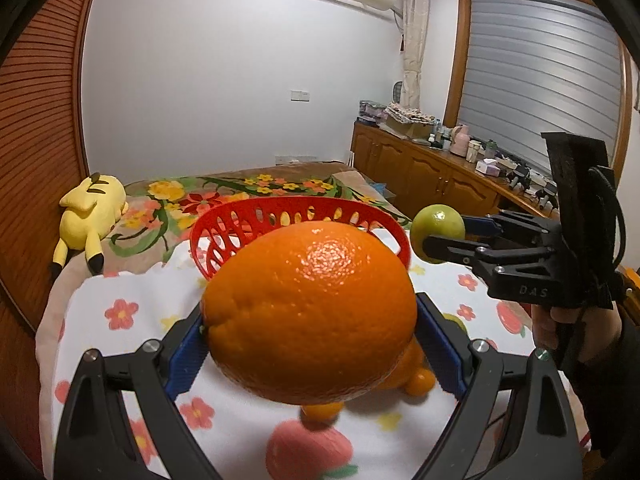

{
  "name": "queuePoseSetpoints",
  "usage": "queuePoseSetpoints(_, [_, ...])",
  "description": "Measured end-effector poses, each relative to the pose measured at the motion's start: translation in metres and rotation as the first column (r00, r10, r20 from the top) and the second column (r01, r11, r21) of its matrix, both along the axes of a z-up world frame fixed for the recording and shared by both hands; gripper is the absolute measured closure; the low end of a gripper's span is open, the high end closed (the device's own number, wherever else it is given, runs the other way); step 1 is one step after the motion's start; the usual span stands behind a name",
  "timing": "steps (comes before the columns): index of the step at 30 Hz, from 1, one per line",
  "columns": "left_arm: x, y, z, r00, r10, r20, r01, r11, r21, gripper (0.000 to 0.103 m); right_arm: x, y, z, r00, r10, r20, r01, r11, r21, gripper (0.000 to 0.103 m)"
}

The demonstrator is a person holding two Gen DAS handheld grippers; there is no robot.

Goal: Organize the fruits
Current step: 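Lift both held fruits and carry them over the red basket, then open the right tool to drop the green lime into the basket, then lower the large orange into the basket and open the left tool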

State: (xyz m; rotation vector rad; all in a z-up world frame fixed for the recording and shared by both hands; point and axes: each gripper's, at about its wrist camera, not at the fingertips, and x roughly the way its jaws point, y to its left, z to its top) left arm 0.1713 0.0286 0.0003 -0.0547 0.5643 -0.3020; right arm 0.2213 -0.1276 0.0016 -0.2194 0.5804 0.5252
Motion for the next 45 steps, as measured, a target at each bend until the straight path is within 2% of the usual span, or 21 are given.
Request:
queuePoseSetpoints(10, [0.038,0.003,-0.004,1.0,0.002,-0.018,-0.002,1.0,0.009,0.011,0.046,0.015,-0.02,0.998,0.033,-0.055,-0.036,0.998,-0.061,0.046])
queuePoseSetpoints(15, [0.051,0.0,-0.009,0.999,0.0,-0.036,0.0,1.0,0.014,0.011,0.056,0.021,-0.026,0.994,0.063,-0.086,-0.069,0.994,-0.079,0.046])
queuePoseSetpoints(24, [0.058,-0.004,-0.015,0.998,0.002,-0.057,-0.001,1.0,0.02,0.011,0.061,0.032,-0.04,0.986,0.101,-0.133,-0.123,0.978,-0.17,0.046])
queuePoseSetpoints(32, [0.062,-0.005,-0.017,0.998,-0.006,-0.064,0.008,1.0,0.028,0.011,0.062,0.031,-0.029,0.99,0.091,-0.107,-0.11,0.978,-0.179,0.048])
queuePoseSetpoints(45, [0.074,-0.015,-0.027,0.994,0.007,-0.109,0.0,0.998,0.061,0.01,0.056,0.018,-0.023,0.993,0.079,-0.091,-0.09,0.988,-0.126,0.048])
